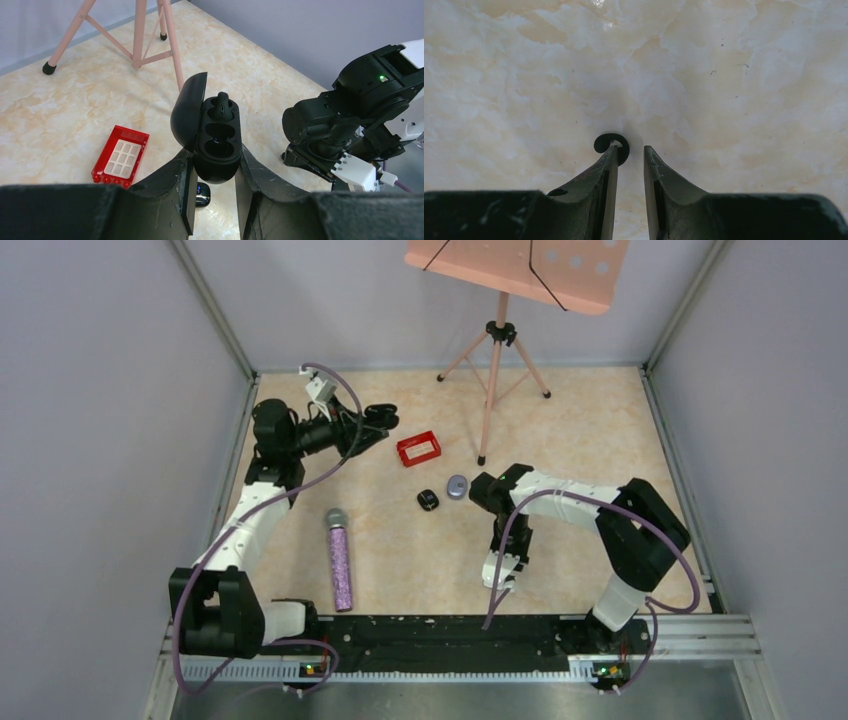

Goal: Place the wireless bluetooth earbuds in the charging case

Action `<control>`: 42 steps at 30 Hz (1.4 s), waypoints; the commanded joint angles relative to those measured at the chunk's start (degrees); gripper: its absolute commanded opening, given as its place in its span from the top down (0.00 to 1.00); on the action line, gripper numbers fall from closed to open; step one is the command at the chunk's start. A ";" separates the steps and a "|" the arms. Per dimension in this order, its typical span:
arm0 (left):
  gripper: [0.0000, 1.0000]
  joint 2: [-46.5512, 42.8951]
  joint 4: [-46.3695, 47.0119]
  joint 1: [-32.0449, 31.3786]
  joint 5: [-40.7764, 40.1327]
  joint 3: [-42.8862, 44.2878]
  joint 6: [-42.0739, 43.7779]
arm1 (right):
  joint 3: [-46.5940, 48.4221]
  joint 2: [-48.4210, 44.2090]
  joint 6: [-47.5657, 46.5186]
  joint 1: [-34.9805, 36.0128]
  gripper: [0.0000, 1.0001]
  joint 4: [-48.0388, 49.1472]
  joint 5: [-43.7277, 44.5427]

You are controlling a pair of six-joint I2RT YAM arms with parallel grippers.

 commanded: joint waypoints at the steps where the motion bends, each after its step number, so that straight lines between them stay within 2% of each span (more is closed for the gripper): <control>1: 1.00 -1.93 0.23 0.64 -0.66 0.70 1.01 | -0.09 0.37 -10.94 0.83 0.75 -1.41 0.00; 19: 1.00 -2.66 -1.01 1.40 -1.11 0.53 1.24 | -0.83 2.08 -9.60 0.83 0.75 -1.63 1.23; 27: 1.00 -2.63 -1.06 1.55 -1.19 0.53 0.90 | -1.56 2.81 -9.02 0.88 0.81 -1.74 2.14; 30: 1.00 -2.51 -1.00 1.56 -1.26 0.53 0.90 | -1.40 2.94 -8.35 0.89 0.89 -1.74 2.51; 34: 1.00 -2.14 -0.82 1.55 -1.14 0.59 0.69 | 2.06 3.53 -5.35 0.65 1.00 -4.01 2.15; 42: 1.00 -0.19 1.42 1.49 -0.93 0.89 -1.41 | 16.91 3.03 6.82 -3.46 1.00 -12.43 -7.98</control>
